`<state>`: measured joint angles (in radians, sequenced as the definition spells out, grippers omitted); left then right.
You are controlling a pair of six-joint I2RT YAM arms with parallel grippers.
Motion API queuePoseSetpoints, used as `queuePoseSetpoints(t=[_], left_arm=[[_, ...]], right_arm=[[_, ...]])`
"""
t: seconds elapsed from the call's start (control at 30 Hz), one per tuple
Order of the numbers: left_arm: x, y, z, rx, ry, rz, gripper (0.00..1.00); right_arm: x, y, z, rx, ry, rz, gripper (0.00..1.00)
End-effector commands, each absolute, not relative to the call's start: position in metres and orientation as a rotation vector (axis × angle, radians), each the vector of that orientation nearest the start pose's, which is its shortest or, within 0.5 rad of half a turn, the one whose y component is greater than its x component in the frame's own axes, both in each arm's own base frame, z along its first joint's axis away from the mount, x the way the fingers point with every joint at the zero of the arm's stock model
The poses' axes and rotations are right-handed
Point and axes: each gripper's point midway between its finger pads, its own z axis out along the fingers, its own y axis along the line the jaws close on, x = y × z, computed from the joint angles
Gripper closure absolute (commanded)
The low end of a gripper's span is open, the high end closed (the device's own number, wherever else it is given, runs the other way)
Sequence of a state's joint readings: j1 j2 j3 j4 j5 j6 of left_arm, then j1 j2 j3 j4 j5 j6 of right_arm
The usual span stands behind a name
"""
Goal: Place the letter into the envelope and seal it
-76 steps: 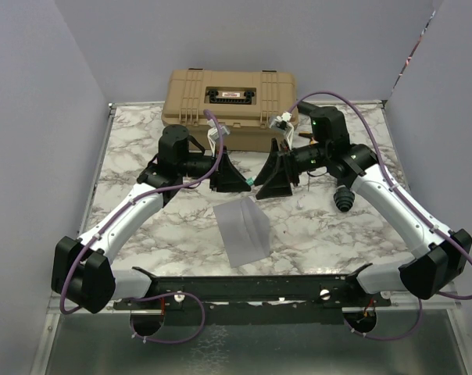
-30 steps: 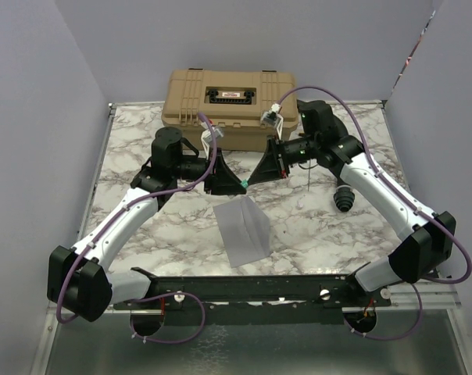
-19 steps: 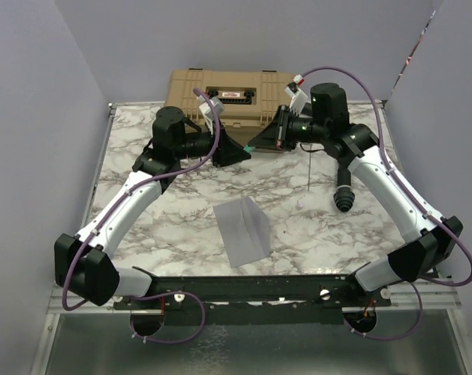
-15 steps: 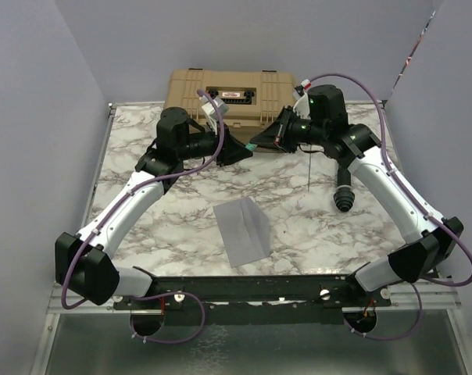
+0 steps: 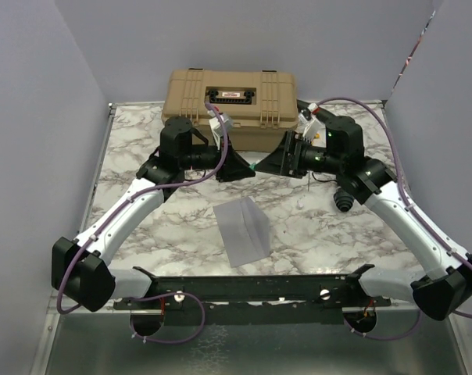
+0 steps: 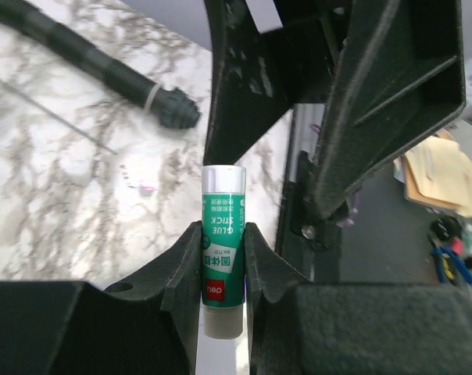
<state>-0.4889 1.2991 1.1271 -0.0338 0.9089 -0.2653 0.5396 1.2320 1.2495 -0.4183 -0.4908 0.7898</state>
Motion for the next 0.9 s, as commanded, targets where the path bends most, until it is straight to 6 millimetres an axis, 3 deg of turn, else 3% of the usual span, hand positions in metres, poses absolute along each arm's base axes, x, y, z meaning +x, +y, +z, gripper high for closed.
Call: queuePoseSetpoints(t=[0.0, 0.17, 0.37, 0.47, 0.67, 0.87], left_arm=[[0.196, -0.303, 0.325, 1.104, 1.556, -1.534, 1.00], [0.166, -0.305, 0.334, 1.235, 1.474, -1.643, 1.00], [0.158, -0.303, 0.331, 1.288, 1.449, -1.698, 1.00], [0.155, -0.302, 0.325, 1.283, 1.464, -1.700, 1.00], [0.154, -0.301, 0.321, 1.279, 1.478, -1.708, 1.00], [0.156, -0.302, 0.317, 1.264, 1.505, -1.718, 1.00]], right_arm=[[0.213, 0.280, 0.321, -0.592, 2.022, 1.338, 0.18], [0.182, 0.283, 0.332, -0.859, 1.922, 1.461, 0.21], [0.154, 0.281, 0.342, -1.034, 1.847, 1.596, 0.48], [0.140, 0.279, 0.348, -1.075, 1.808, 1.670, 0.51], [0.148, 0.278, 0.345, -1.033, 1.833, 1.600, 0.52], [0.163, 0.283, 0.338, -0.996, 1.895, 1.554, 0.69]])
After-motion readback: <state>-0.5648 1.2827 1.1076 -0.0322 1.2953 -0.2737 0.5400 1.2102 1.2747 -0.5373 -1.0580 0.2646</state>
